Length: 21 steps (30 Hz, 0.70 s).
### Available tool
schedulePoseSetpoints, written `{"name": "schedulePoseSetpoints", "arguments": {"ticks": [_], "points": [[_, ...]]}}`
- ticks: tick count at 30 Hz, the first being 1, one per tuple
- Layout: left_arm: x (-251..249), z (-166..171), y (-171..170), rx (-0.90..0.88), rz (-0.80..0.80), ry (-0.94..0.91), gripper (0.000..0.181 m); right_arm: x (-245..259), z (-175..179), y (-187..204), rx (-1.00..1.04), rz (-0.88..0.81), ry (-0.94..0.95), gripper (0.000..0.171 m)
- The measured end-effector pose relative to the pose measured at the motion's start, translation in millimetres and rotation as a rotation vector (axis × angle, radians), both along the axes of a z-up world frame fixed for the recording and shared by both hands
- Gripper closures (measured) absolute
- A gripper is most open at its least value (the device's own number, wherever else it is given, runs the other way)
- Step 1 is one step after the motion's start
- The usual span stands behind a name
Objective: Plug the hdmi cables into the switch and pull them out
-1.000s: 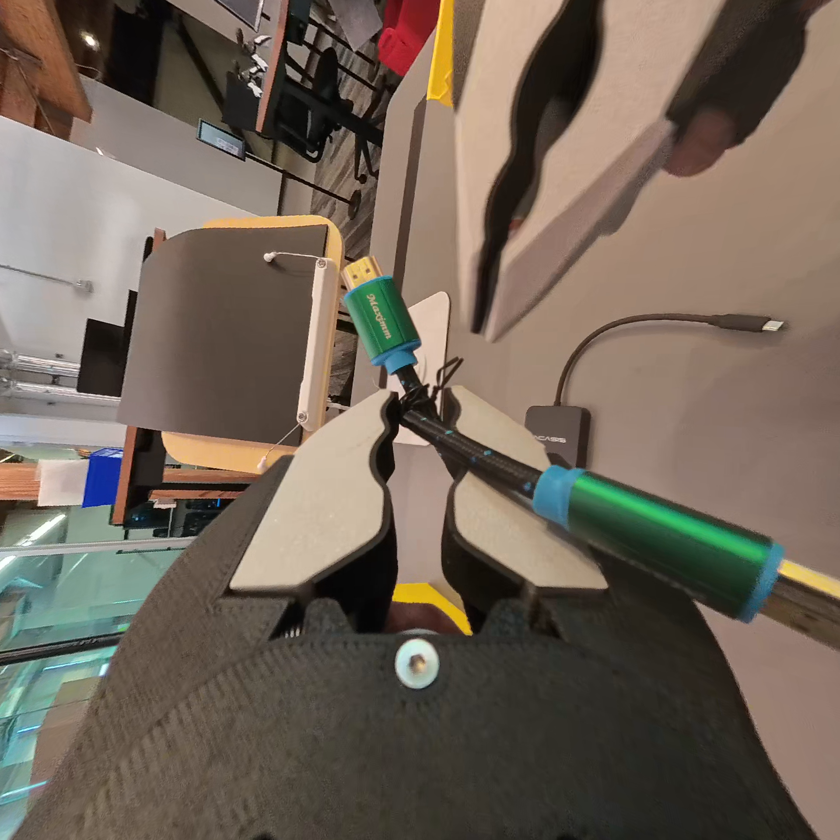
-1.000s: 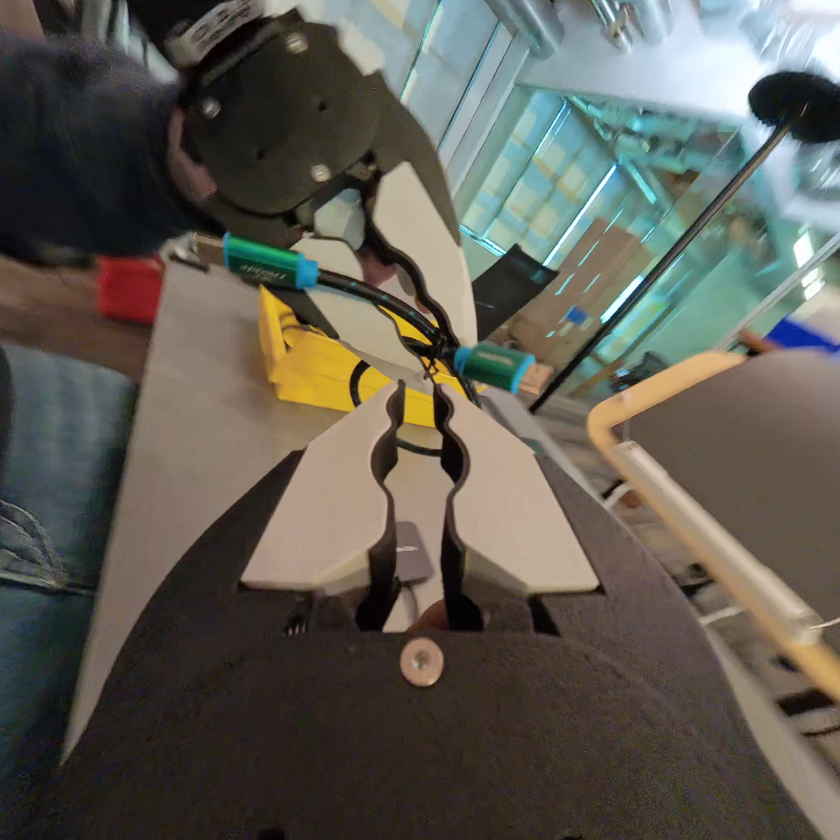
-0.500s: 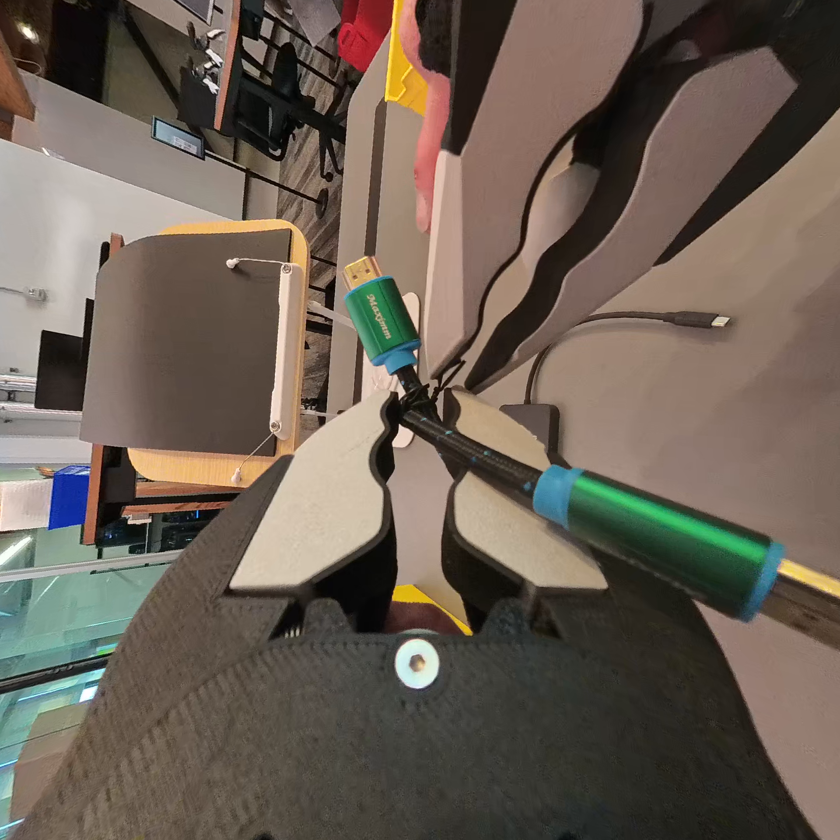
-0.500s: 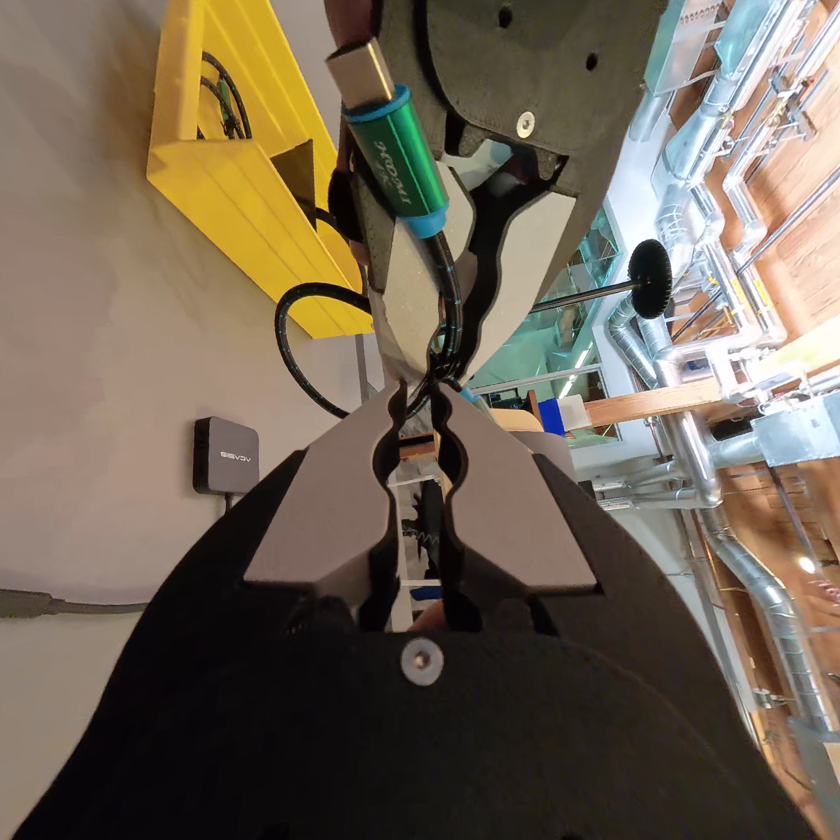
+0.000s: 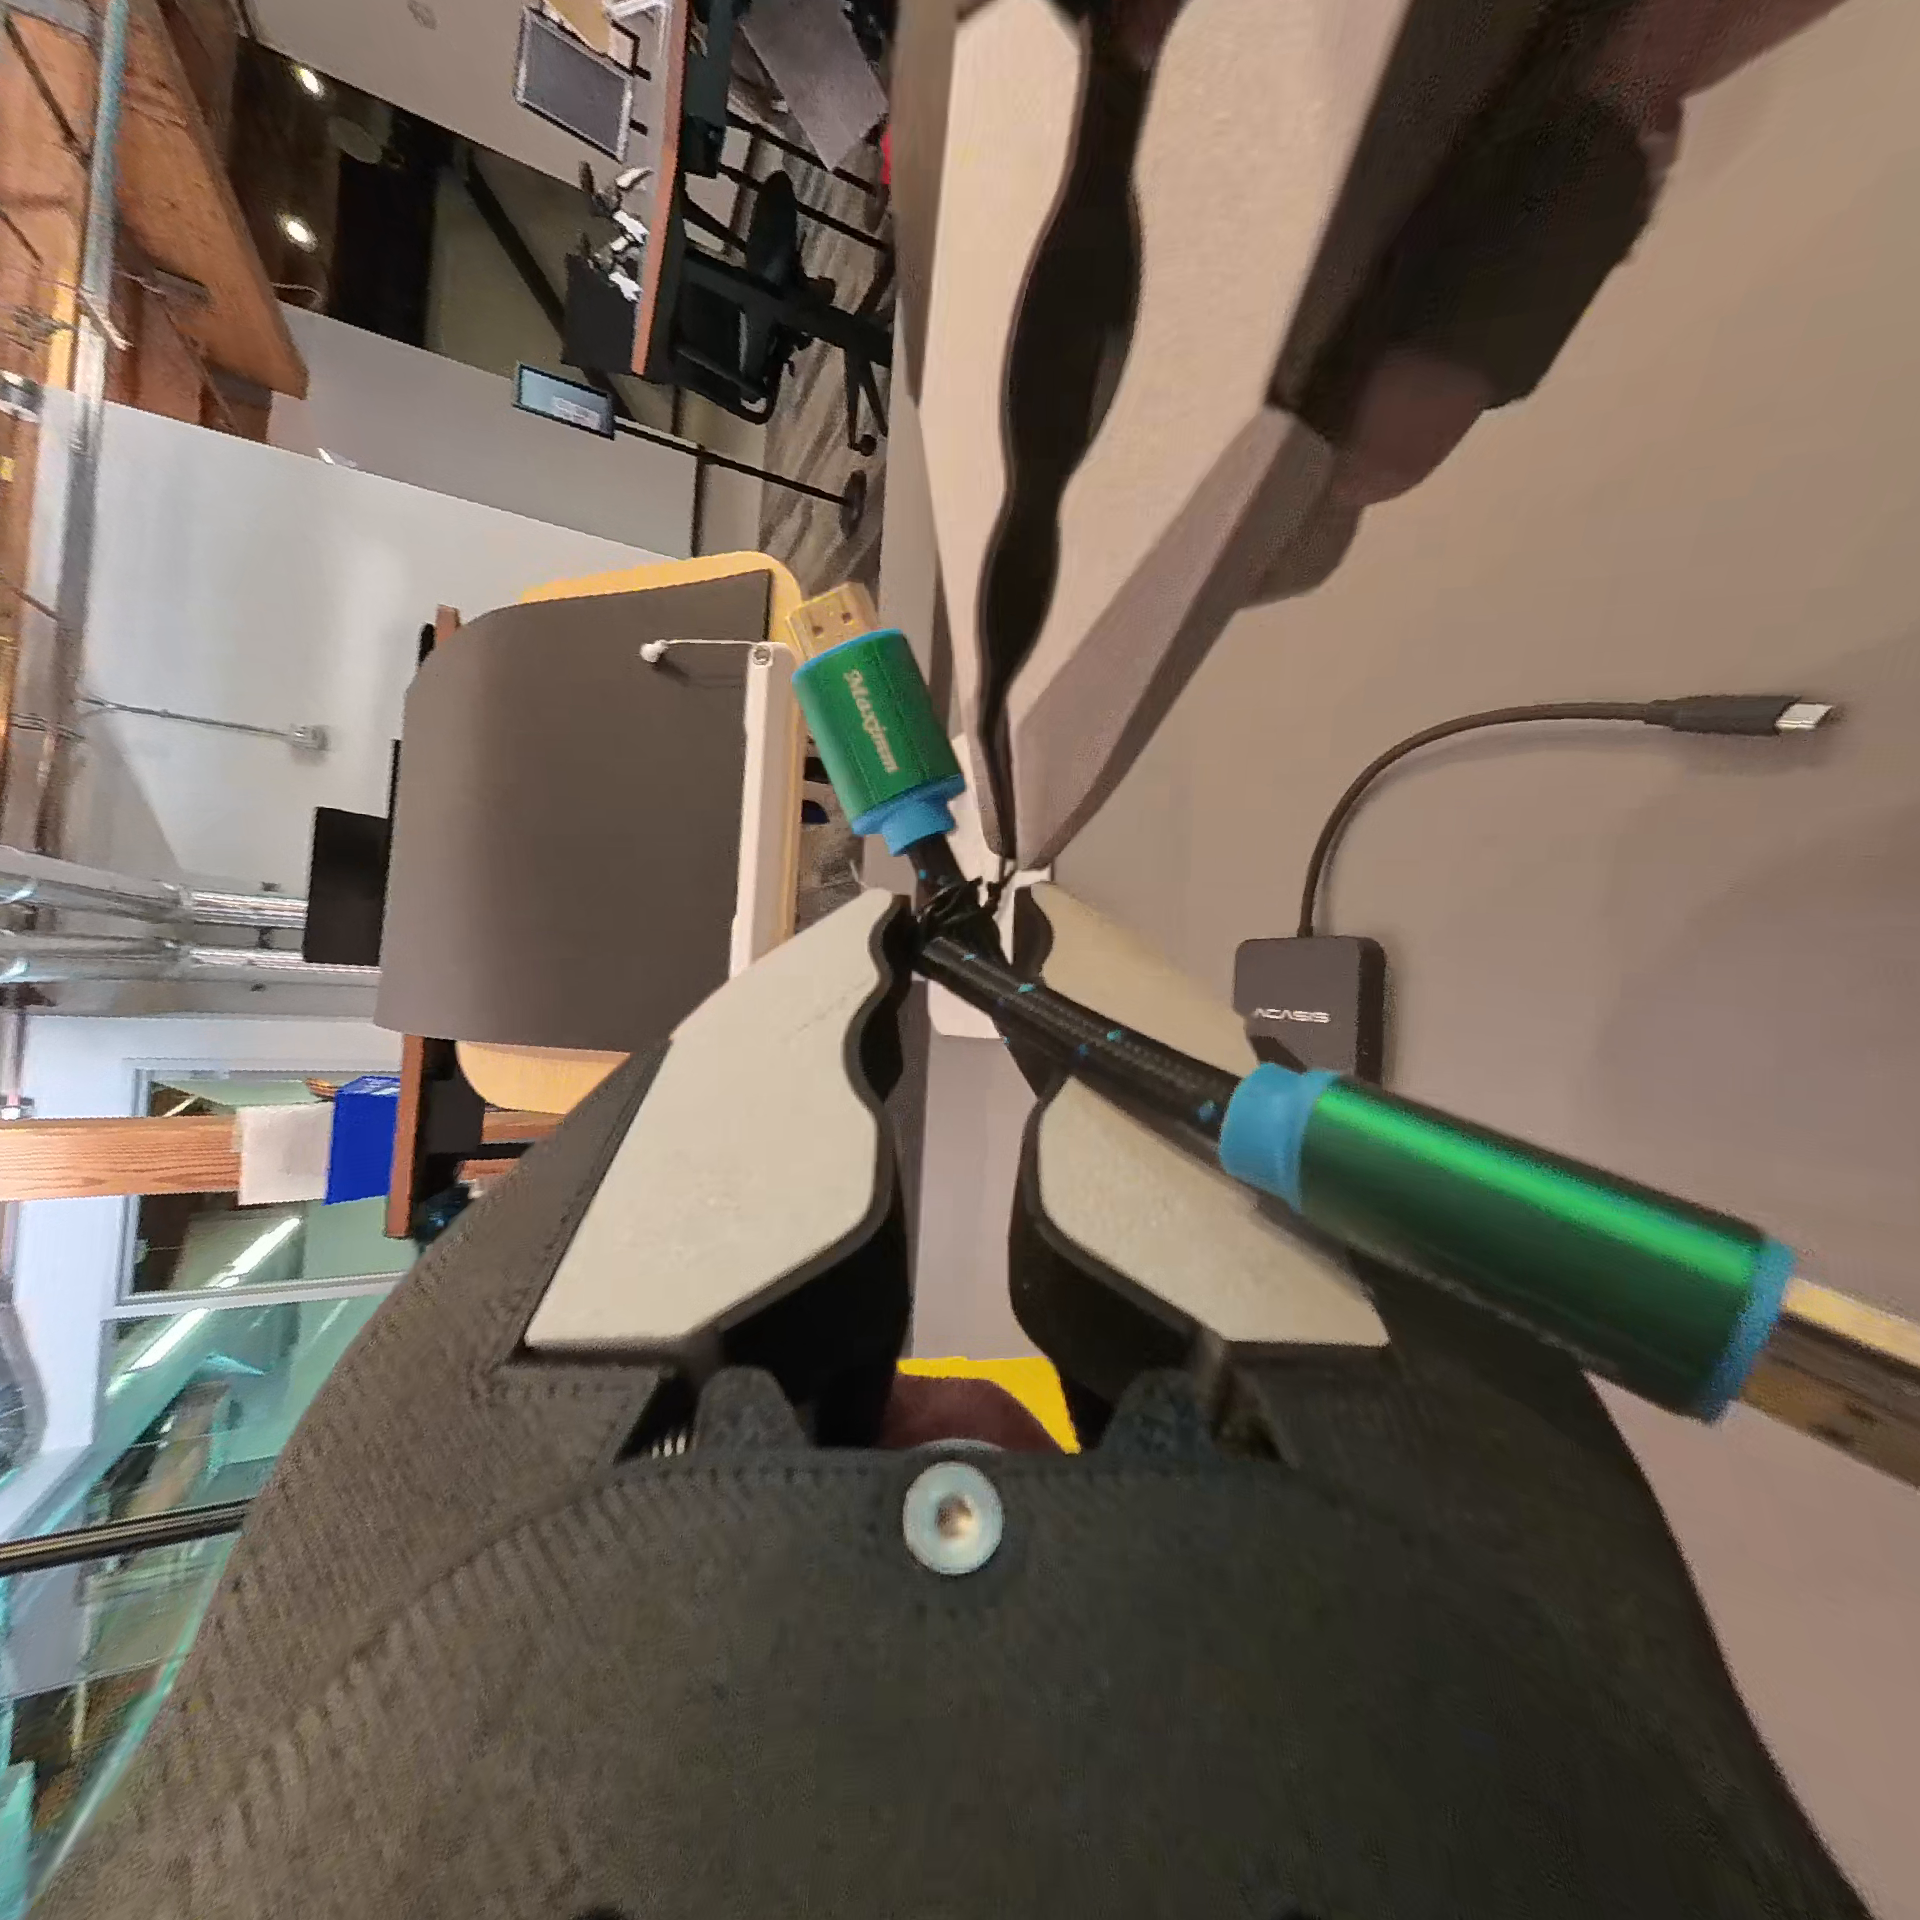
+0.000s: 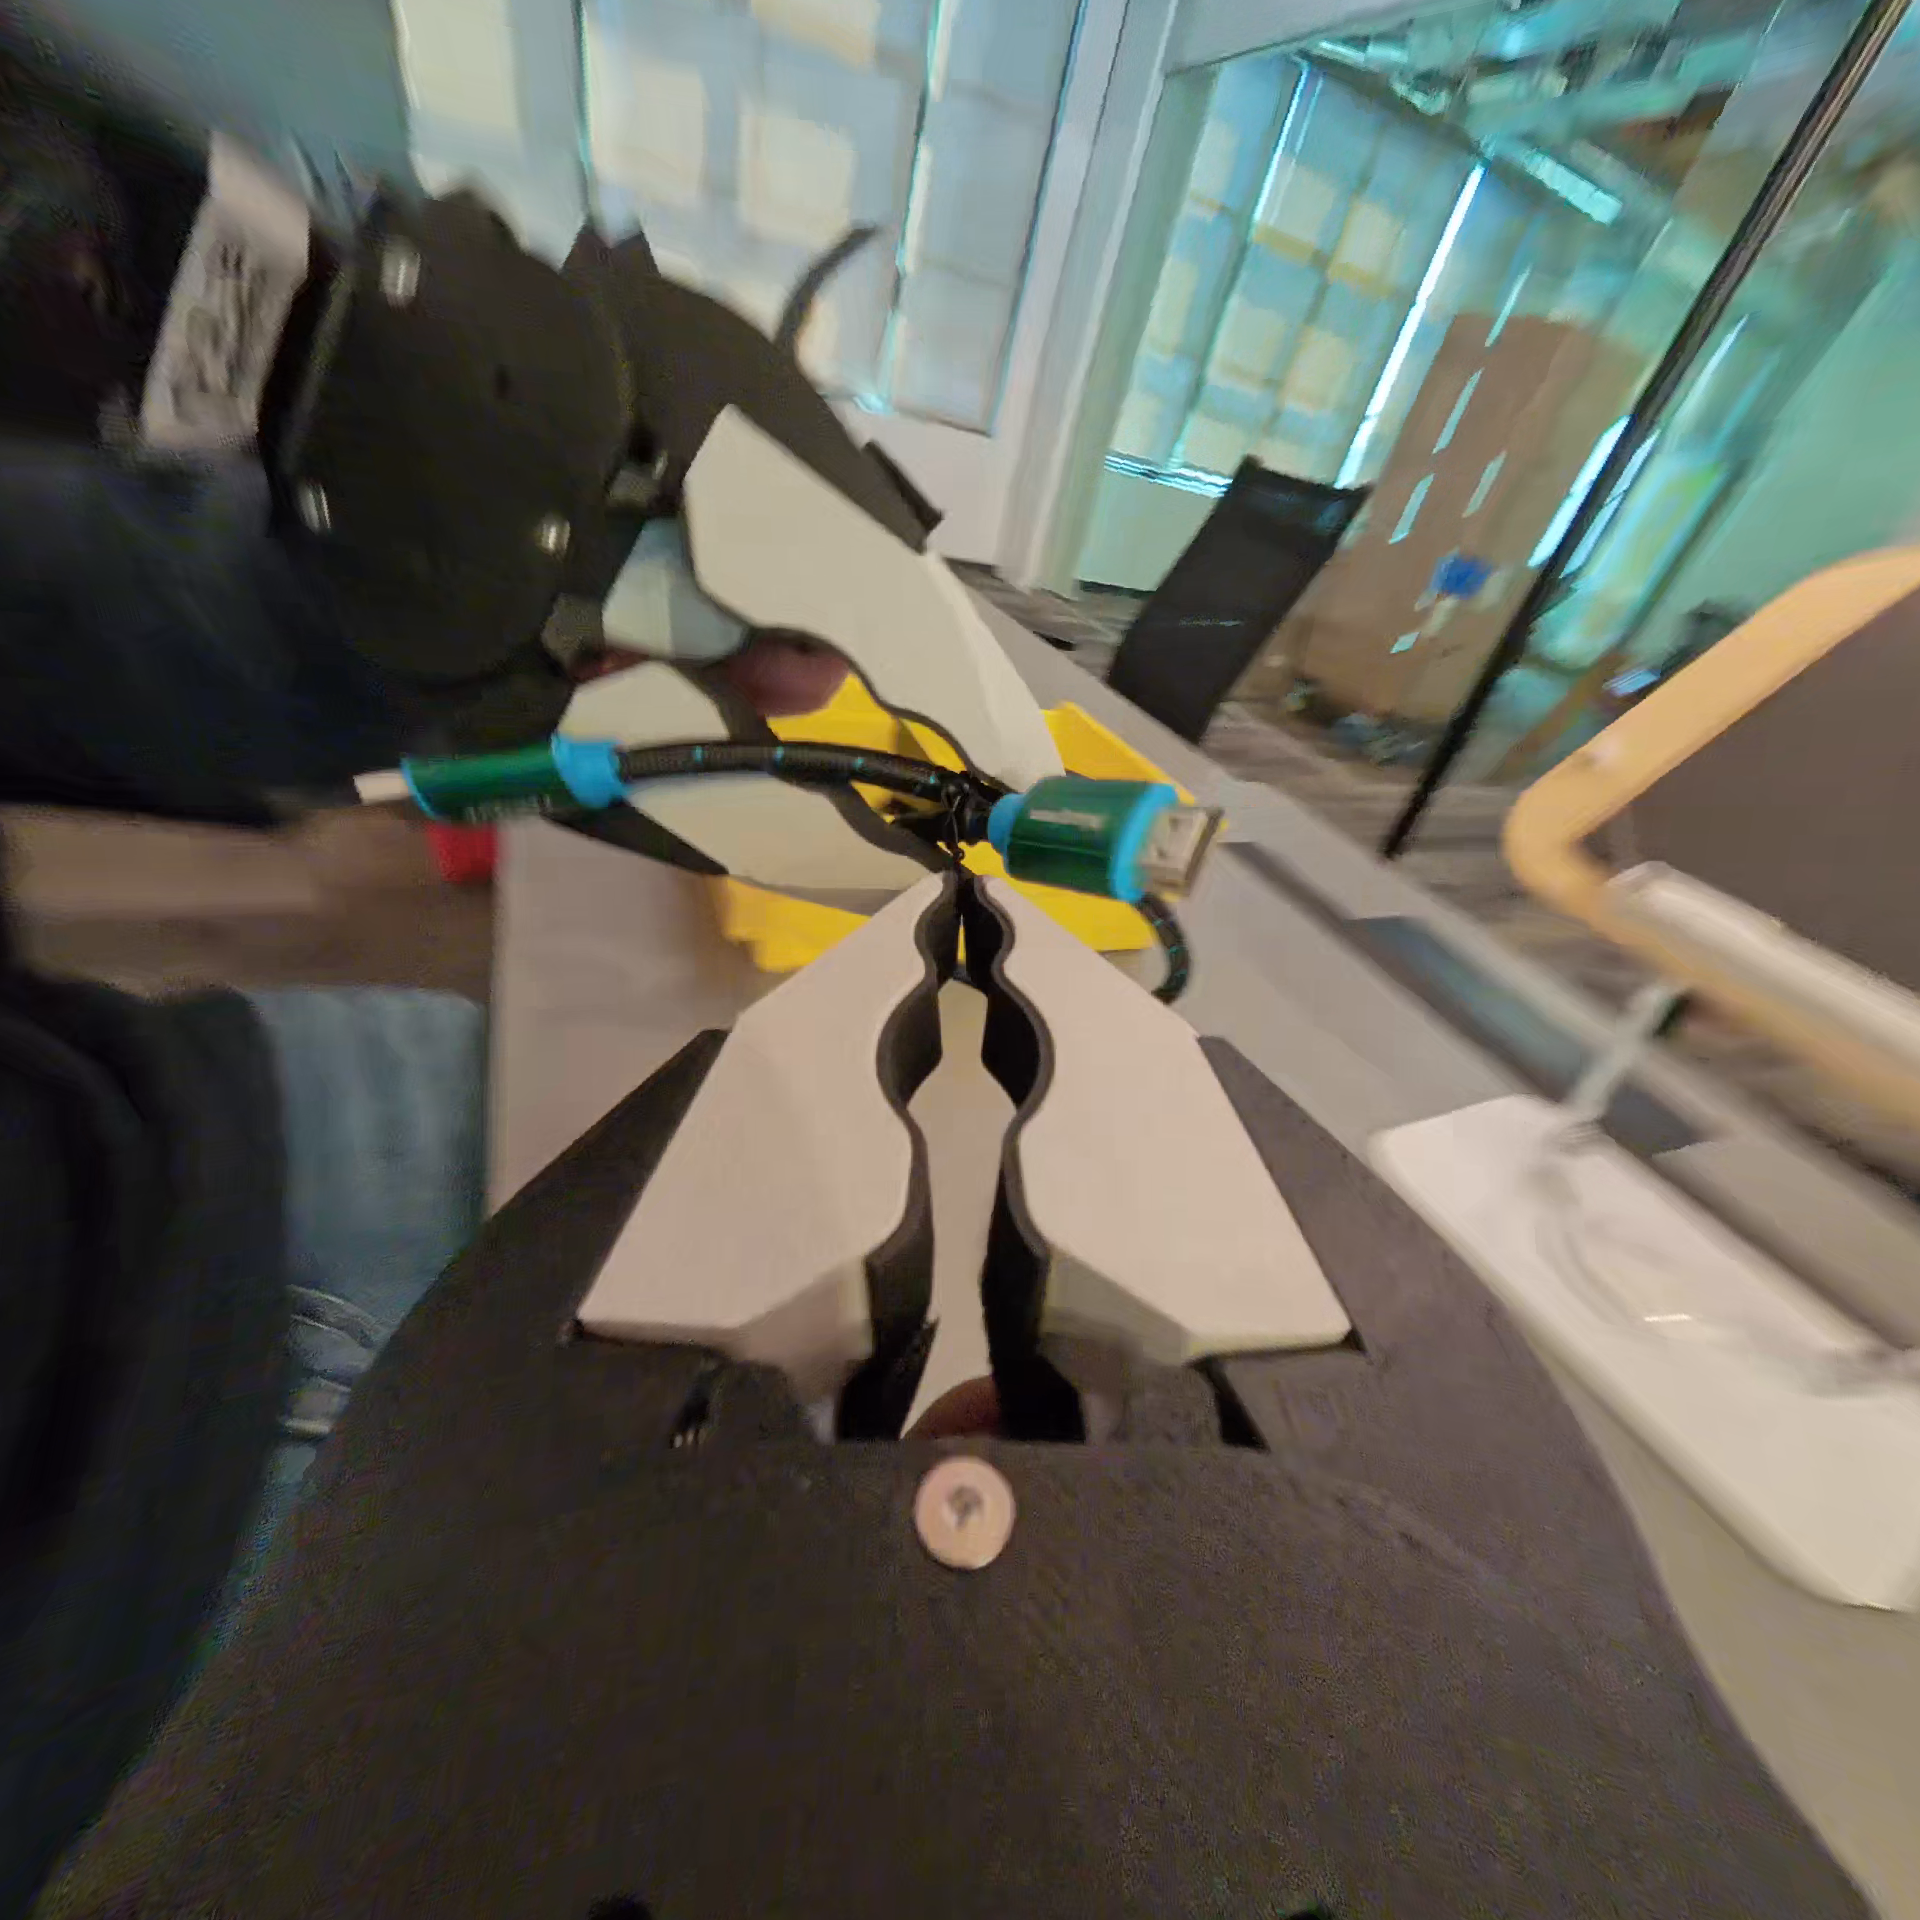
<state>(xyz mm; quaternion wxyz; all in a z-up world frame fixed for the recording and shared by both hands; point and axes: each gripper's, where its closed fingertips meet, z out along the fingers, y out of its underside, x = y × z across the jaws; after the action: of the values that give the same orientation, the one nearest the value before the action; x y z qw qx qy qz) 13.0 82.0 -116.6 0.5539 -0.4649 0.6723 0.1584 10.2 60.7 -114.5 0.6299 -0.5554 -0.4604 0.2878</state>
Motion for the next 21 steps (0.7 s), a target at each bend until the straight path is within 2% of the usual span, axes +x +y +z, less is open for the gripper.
{"name": "schedulePoseSetpoints", "arguments": {"ticks": [7, 10, 12, 14, 16, 18, 21], "points": [[4.2, 14.3, -0.1, 0.176, -0.026, -0.047, 0.164, 4.6, 13.9, -4.7, -0.625, 0.278, 0.515, 0.171], [5.0, 19.0, 0.2, 0.263, -0.041, -0.073, 0.164, 4.1, 16.3, -7.2, -0.779, 0.358, 0.695, 0.171], [5.5, 21.0, -2.1, 0.253, -0.063, -0.116, 0.164, 3.5, 16.1, -7.9, -0.821, 0.382, 0.774, 0.171], [4.7, 16.7, 1.2, 0.217, -0.058, -0.12, 0.164, 3.0, 12.6, -3.8, -0.734, 0.319, 0.753, 0.171], [3.6, 12.0, 4.6, 0.137, -0.05, -0.142, 0.164, 2.8, 10.5, -5.5, -0.553, 0.236, 0.628, 0.157], [2.2, 10.9, 6.0, 0.05, -0.052, -0.175, 0.164, 4.5, 10.6, -9.1, -0.287, 0.13, 0.447, 0.147], [1.4, 4.1, 5.9, -0.092, -0.052, -0.177, 0.164, 8.0, 10.2, -9.7, 0.17, -0.059, 0.119, 0.152]]}}
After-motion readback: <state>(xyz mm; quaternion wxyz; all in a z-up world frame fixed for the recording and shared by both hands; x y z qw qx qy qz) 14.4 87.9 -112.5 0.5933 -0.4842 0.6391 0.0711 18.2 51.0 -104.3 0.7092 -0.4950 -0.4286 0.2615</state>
